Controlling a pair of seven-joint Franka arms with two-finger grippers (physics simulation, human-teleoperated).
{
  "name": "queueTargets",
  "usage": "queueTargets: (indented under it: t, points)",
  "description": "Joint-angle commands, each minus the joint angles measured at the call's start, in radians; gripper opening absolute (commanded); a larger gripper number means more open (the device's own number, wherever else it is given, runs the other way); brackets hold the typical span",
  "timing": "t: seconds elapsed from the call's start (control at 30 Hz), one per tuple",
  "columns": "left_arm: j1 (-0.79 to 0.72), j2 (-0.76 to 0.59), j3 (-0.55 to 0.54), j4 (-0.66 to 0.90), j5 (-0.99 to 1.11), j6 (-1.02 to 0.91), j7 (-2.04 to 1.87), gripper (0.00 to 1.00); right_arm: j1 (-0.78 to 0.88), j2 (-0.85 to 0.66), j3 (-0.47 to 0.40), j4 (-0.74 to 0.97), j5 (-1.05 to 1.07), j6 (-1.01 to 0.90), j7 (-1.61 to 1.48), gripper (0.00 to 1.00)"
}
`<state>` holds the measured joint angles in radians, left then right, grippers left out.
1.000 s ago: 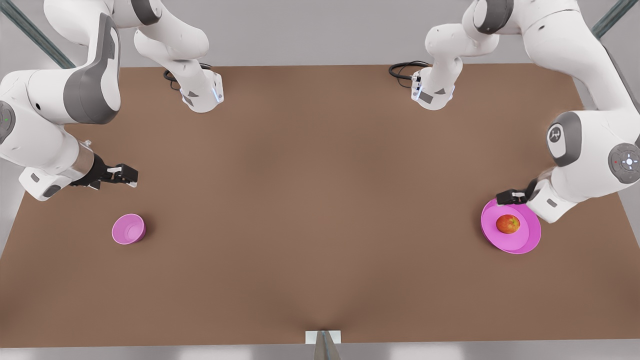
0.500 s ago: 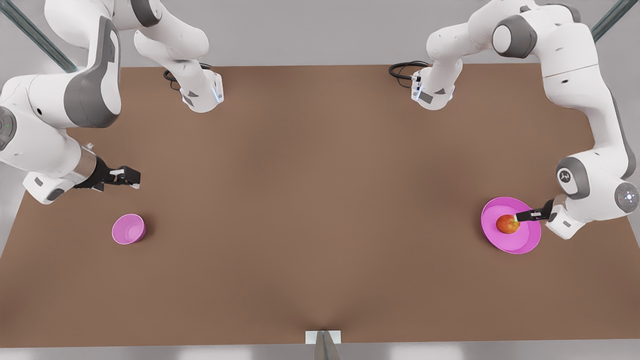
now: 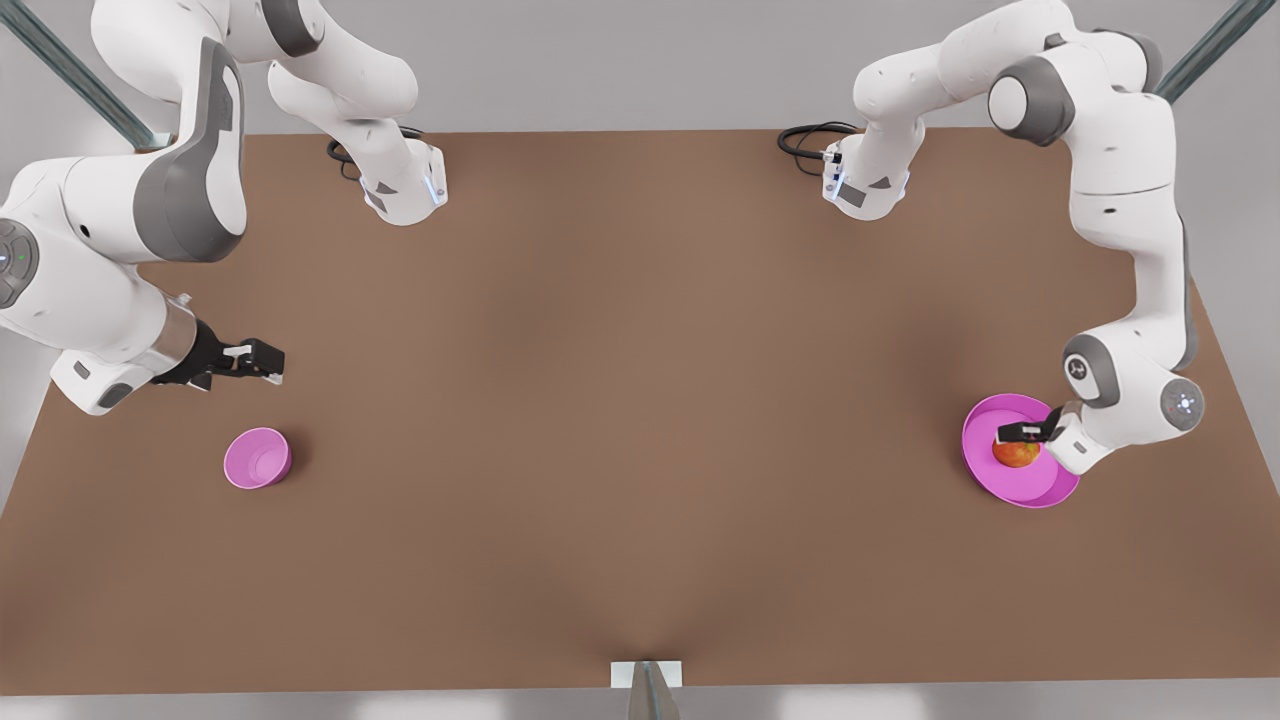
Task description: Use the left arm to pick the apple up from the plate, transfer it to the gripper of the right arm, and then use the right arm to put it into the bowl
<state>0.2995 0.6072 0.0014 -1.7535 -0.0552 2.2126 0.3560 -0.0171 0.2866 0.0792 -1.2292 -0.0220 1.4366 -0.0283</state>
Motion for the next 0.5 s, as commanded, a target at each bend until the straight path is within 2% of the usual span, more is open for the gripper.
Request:
queueTargets:
  t: [0.0,0.47]
  points:
    - [0.001,0.014,0.0,0.0,-0.005,0.042,0.121,1.0,0.0,-0.001,0.001,0.0,0.002,0.002,0.002,1.0]
    - [0.004,0.075,0.0,0.002,-0.002,0.096,0.136,1.0,-0.001,-0.001,-0.001,0.0,0.002,0.001,-0.005,1.0]
